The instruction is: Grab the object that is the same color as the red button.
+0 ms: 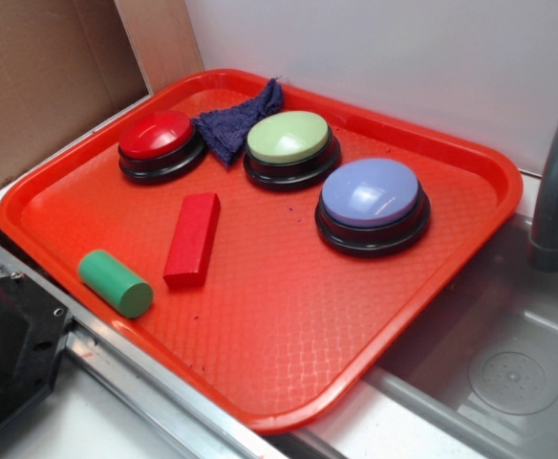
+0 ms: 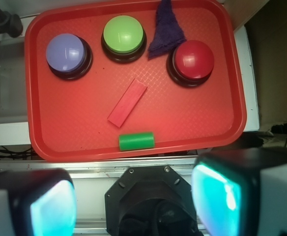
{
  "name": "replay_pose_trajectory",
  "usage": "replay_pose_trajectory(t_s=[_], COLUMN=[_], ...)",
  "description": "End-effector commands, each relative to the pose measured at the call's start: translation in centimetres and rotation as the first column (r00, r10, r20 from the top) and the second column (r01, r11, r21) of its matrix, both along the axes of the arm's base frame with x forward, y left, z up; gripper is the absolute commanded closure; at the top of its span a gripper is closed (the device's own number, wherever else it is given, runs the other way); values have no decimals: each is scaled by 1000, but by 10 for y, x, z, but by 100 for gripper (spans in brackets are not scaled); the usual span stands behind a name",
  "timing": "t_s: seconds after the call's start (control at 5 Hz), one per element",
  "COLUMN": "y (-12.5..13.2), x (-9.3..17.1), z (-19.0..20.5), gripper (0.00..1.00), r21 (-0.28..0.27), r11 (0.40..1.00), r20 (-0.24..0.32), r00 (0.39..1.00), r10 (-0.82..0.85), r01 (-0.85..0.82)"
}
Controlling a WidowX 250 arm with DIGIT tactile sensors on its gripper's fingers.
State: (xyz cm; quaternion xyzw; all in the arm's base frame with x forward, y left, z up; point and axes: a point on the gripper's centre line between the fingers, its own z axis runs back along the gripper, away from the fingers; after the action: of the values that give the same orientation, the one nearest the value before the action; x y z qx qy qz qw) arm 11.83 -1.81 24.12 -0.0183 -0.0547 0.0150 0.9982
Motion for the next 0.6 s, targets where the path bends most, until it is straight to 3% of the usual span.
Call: replay_pose_trajectory(t_s=[0.0, 0.2, 0.4], y=[0, 1, 1], x=[0, 5, 18], z=[0, -3, -13], gripper=[0, 0, 0], r21=[0, -15, 12], r11=[1000, 999, 993], r20=[0, 7, 10], r00=[1000, 999, 993], r10=[0, 43, 119], r01=[0, -43, -119])
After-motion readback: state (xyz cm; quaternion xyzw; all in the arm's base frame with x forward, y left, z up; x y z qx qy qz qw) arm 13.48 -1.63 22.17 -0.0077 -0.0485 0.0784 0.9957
